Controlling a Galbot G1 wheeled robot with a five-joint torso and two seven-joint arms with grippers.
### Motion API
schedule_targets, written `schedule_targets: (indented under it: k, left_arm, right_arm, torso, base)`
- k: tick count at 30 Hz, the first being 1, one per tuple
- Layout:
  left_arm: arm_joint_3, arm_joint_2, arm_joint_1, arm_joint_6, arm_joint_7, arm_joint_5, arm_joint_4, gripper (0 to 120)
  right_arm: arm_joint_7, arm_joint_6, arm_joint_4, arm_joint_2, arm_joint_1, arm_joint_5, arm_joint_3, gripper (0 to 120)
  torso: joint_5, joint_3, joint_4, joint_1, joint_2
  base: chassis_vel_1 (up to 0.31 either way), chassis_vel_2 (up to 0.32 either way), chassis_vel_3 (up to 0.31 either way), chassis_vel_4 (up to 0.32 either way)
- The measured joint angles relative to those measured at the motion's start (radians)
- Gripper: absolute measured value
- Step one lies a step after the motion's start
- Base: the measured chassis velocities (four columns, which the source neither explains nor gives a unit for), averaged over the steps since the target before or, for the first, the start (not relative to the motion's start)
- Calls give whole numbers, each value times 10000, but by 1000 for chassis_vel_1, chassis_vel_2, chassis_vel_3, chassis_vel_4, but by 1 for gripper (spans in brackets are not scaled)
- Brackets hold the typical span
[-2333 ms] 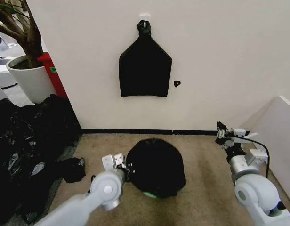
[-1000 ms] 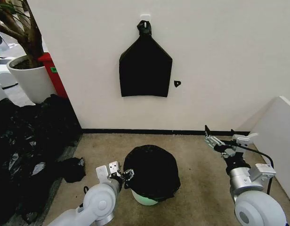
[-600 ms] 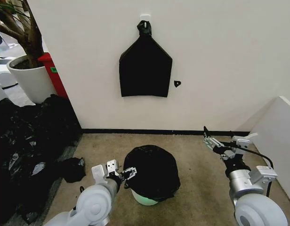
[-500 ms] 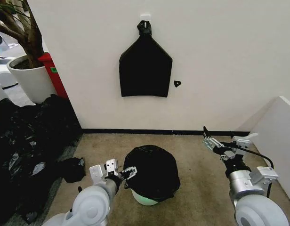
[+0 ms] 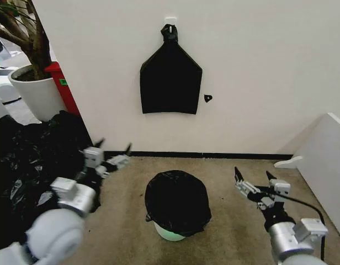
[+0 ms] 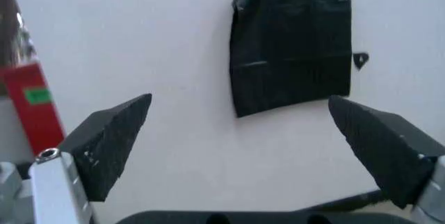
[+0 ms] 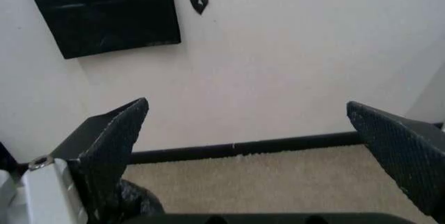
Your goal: Place the garbage bag over the trash bin.
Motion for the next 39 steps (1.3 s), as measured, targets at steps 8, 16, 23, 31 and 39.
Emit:
schedule_targets:
  k: [8, 16, 23, 31, 39]
  left_arm:
    - [-2162, -2252, 3494, -1245, 1465, 284, -337, 100]
    - [-2299, -4469, 5034, -1684, 1623, 971, -1342, 100]
    - [-1858, -4699, 4859, -988, 1332, 1179, -1860, 100]
    - [-1488, -4701, 4534, -532, 1095, 1389, -2024, 100]
    - [-1592, -4721, 4499, -372, 913, 1291, -2092, 100]
  right_arm:
    - [-668, 1510, -31, 1186, -549, -1744, 21, 100]
    - [-2537, 2598, -111, 2147, -1556, -1802, 292, 100]
    - [-2749, 2581, -111, 2083, -1477, -1633, 285, 100]
    - [-2591, 2485, -43, 2089, -1423, -1535, 271, 100]
    - [-2564, 2390, 9, 2109, -1379, -1536, 179, 100]
  torso:
    - [2, -1, 3, 0, 0]
    - [4, 0, 2, 0, 1]
    - [5, 1, 1, 0, 1]
    - [5, 1, 1, 0, 1]
    - [5, 1, 2, 0, 1]
  base:
    - [0, 0, 0, 0]
    - [0, 0, 0, 0]
    - [0, 0, 0, 0]
    - [0, 0, 0, 0]
    - [0, 0, 0, 0]
